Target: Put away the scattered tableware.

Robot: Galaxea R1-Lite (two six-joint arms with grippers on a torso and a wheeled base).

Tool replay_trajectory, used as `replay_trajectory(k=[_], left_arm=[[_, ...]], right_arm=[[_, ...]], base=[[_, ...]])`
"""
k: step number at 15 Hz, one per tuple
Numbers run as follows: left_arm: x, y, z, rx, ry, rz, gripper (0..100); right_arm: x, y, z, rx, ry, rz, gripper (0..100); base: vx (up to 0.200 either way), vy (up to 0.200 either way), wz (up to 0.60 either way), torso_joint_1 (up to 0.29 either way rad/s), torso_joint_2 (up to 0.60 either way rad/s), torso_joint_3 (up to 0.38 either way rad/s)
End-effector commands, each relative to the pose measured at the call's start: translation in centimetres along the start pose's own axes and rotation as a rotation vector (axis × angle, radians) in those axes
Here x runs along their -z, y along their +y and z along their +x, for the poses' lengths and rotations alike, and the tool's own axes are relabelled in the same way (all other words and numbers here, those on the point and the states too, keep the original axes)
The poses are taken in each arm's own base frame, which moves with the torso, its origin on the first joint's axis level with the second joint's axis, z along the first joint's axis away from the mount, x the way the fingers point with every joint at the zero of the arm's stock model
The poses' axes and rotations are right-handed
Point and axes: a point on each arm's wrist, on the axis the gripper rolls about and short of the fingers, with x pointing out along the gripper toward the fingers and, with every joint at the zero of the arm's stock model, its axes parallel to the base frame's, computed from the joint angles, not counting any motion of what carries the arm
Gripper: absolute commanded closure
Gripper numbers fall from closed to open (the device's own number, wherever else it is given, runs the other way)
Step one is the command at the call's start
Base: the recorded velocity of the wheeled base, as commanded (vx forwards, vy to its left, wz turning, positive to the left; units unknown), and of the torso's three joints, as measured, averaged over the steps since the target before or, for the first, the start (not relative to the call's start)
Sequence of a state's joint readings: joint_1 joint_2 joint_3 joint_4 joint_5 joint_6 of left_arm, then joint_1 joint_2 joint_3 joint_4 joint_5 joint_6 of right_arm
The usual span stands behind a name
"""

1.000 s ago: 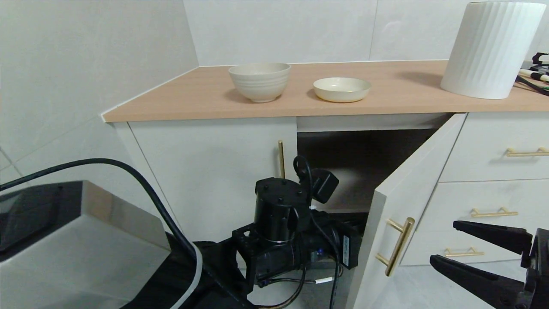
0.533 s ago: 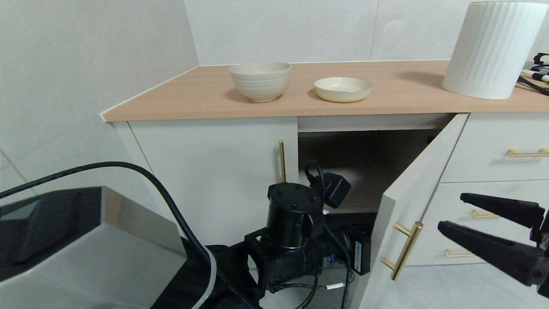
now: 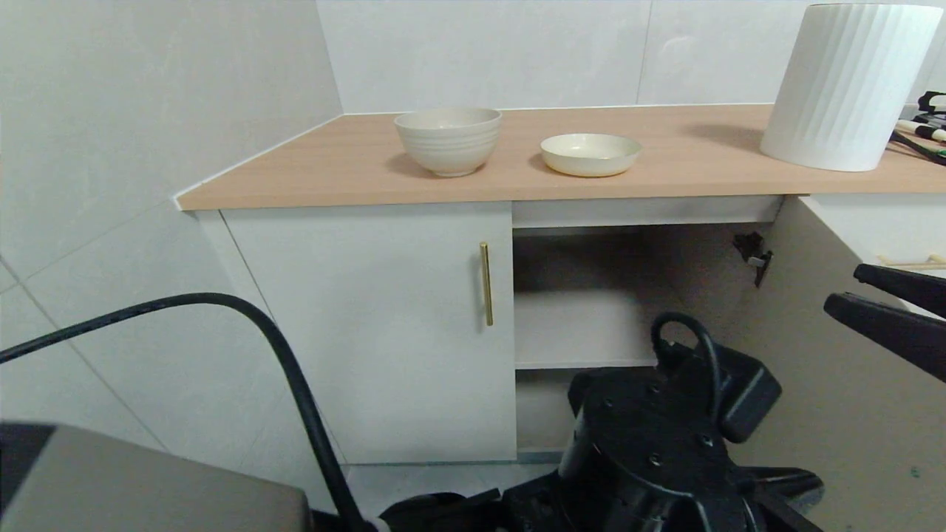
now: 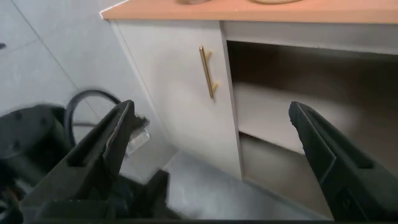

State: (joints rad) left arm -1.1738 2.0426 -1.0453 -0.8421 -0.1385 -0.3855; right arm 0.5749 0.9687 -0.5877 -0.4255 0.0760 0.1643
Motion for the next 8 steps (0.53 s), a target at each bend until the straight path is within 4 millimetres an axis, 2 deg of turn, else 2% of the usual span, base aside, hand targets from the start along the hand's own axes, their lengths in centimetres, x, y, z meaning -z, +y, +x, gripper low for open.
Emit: replay_trajectory(k=[1,2,5,8], left_arm=[[-2.0,0.7,-2.5,-0.036,-0.051,-0.026,100],[-2.4,1.7,-3.4,-0.072,-0.063,-0.031,100],[-4.0,4.8,-9.1,-0.204,-0.114,-0.041,100],[-4.9,7.4,-17.0,-0.412,-0.174,0.082,100]], right_arm=[[0.0,0.0,0.0,0.003,-0.001,0.0,0],[0.0,-0.1,0.2,0.003,0.006,0.0,0],[0.5,-0.3,2.2,0.008,0.065,0.005,0],[0.6,-0.9,7.6,0.03,0.152,0.011,0]], base=[[0.0,0.0,0.0,0.0,0.0,0.0],[0.0,0.0,0.0,0.0,0.0,0.0],[0.0,0.0,0.0,0.0,0.0,0.0],[0.0,0.0,0.0,0.0,0.0,0.0]])
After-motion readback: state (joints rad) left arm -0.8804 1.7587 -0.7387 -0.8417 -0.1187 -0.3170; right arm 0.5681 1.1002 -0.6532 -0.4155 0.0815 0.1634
